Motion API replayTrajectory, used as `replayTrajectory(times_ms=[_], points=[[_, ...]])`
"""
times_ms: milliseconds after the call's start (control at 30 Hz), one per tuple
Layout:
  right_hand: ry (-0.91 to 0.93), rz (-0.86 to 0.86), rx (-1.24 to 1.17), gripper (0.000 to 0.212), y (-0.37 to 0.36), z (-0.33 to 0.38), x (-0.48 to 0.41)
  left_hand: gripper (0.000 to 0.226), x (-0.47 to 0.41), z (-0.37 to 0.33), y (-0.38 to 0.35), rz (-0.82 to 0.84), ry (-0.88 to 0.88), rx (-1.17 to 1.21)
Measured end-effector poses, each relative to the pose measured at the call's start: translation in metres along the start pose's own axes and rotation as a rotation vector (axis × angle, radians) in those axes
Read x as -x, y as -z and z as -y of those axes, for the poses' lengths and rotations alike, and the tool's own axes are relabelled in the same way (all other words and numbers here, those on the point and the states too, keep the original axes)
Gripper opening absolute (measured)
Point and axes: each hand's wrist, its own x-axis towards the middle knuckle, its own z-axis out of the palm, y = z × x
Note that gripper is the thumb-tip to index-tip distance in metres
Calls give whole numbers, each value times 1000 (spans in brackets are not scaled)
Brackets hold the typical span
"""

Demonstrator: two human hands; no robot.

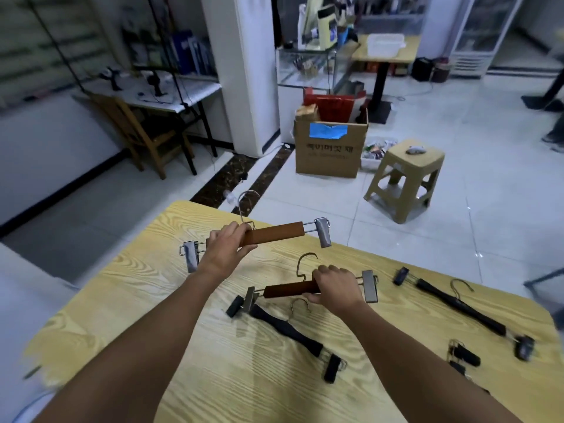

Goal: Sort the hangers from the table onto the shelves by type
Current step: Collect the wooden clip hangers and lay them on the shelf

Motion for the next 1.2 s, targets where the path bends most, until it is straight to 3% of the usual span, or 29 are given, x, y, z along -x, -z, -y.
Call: replayTrajectory(times_ms=[467,767,1200], points=[[486,-140,-77,45,78,67,43,39,125,-23,115,-188,281,-195],[644,-243,-193,43,105,128,75,41,226,-31,185,-275,517,-320],[1010,-234,-338,43,133,293,155,36,434,-19,256,-427,942,-358]])
